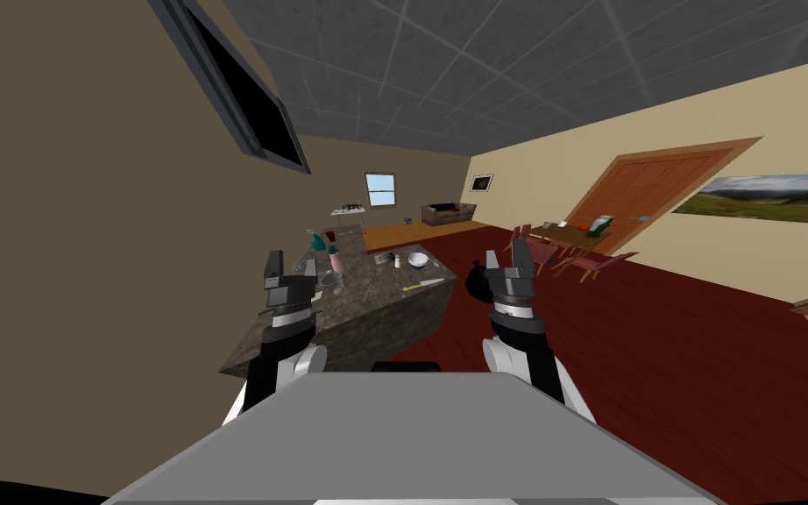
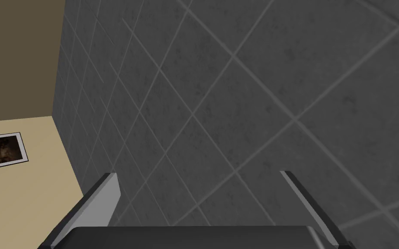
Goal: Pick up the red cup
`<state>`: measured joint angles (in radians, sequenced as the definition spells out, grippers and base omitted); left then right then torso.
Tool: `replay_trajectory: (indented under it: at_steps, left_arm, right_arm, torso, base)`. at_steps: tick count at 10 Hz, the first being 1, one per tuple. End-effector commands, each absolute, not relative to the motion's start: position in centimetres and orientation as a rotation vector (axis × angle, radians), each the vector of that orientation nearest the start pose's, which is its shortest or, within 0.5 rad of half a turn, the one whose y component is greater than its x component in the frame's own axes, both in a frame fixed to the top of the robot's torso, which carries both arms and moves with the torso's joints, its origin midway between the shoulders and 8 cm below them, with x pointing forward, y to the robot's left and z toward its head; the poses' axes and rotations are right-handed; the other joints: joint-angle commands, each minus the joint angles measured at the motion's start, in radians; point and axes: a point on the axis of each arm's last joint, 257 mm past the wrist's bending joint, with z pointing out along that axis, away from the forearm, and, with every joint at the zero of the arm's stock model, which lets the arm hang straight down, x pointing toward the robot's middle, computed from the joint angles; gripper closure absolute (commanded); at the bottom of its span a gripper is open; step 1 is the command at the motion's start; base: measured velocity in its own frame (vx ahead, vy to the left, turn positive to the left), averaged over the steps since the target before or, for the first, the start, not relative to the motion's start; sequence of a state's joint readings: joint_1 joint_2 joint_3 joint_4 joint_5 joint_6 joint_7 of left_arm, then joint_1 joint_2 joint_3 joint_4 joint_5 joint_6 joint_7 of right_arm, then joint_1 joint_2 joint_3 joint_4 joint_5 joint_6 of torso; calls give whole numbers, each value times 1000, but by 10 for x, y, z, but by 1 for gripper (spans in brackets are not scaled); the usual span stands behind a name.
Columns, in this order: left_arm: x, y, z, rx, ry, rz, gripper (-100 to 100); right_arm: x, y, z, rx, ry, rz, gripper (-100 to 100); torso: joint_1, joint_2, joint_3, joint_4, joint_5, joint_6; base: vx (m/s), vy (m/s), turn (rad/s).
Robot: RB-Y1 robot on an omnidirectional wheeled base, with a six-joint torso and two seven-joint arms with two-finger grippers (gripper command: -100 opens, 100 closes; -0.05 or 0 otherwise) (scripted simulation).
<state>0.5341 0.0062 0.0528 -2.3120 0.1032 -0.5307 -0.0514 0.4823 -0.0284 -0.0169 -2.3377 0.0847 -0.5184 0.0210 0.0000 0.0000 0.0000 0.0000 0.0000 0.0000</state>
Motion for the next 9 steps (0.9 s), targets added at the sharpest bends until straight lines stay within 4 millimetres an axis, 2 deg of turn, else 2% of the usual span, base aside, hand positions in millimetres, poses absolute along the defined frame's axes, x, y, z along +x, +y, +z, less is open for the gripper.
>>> replay_trajectory:
  at_steps: [1,4,7,8,9]
  left_arm:
    - [329,310,30,-679,568,-1290,-100]
    - [343,312,15,-727,632,-1350,-100]
    - [362,322,-9,-823,711,-1417,-100]
    - [362,320,-8,-814,725,-1416,-100]
    - [369,325,-18,-855,758,-1437,-100]
  right_arm:
    - [331,-265,58,500,623,1239,0]
    - [331,-265,58,500,623,1239,0]
    - [331,-265,58,500,623,1239,0]
    - [331,-265,58,500,623,1239,0]
    - [331,-265,58,500,623,1239,0]
  torso:
    - [0,0,0,0,0,0]
    - [-1,1,1,0,0,0]
    - [-2,1,1,0,0,0]
    - [-2,2,1,0,0,0]
    - [-1,1,1,0,0,0]
  base:
    - [-9,-6,12]
    - [-22,-15,4]
    - [-23,-30,-12]
    - [-14,-18,-6]
    - [-10,-18,-17]
